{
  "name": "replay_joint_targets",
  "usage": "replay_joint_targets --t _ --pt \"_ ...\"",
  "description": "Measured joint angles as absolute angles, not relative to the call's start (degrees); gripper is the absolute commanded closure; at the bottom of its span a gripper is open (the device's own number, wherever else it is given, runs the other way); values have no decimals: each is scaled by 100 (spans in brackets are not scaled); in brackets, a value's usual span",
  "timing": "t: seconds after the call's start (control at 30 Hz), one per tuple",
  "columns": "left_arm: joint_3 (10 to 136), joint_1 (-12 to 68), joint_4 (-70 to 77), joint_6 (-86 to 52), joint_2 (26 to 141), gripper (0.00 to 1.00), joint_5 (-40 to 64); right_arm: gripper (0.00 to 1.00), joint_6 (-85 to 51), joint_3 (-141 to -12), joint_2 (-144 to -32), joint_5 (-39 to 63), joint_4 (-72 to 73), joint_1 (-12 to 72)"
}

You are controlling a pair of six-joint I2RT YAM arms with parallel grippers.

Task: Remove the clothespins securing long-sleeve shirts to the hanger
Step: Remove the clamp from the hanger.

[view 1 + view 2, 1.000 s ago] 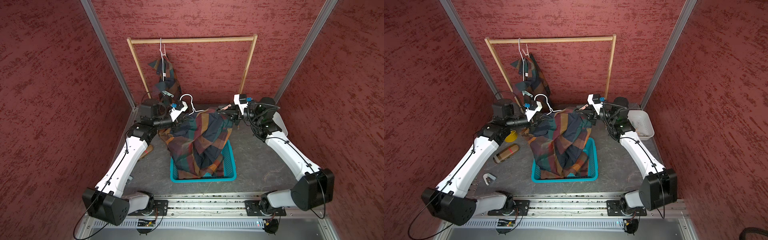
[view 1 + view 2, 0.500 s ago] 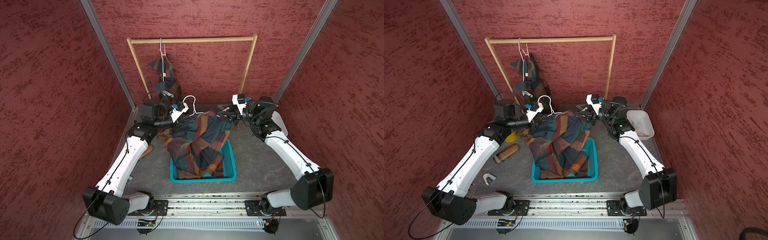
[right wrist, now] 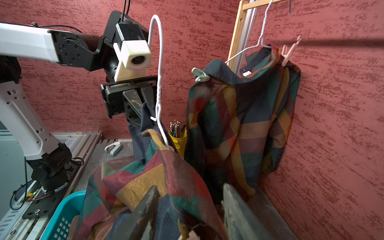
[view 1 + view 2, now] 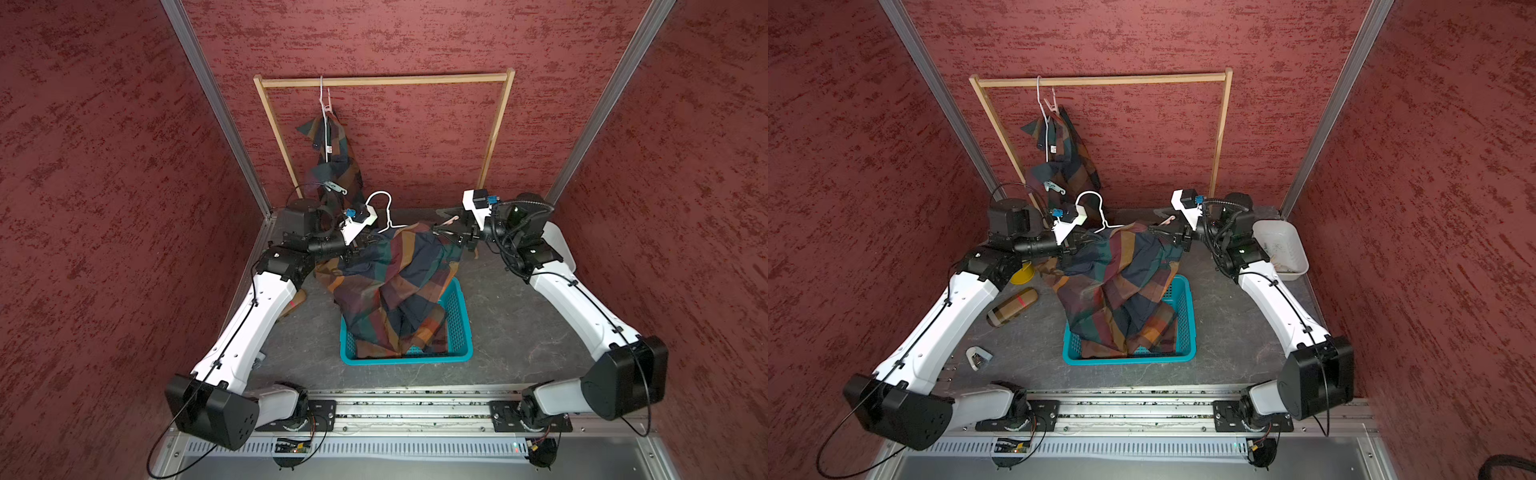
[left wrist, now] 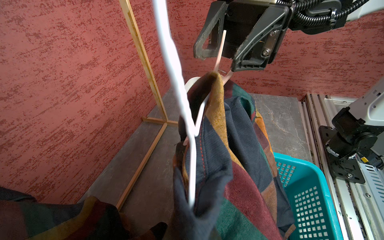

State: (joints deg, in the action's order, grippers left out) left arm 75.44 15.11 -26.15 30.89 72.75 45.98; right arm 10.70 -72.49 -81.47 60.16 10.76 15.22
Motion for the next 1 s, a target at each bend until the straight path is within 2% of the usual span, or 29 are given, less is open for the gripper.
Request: replay_joint_targets --t 0.2,0.4,0.67,1.0 --pt "7544 1509 -2617 3089 7275 100 4600 55 1190 -7242 -8147 5999 989 1514" --pt "7544 1505 -2617 3089 7275 100 4598 71 1249 -7190 -8147 5990 943 1494" --pt "7544 1505 -2665 3092 7275 100 4593 100 1291 -7188 -8145 5983 930 1485" --pt "7544 1505 -2707 3094 7282 100 4445 100 1017 -7022 -7797 5358 993 1330"
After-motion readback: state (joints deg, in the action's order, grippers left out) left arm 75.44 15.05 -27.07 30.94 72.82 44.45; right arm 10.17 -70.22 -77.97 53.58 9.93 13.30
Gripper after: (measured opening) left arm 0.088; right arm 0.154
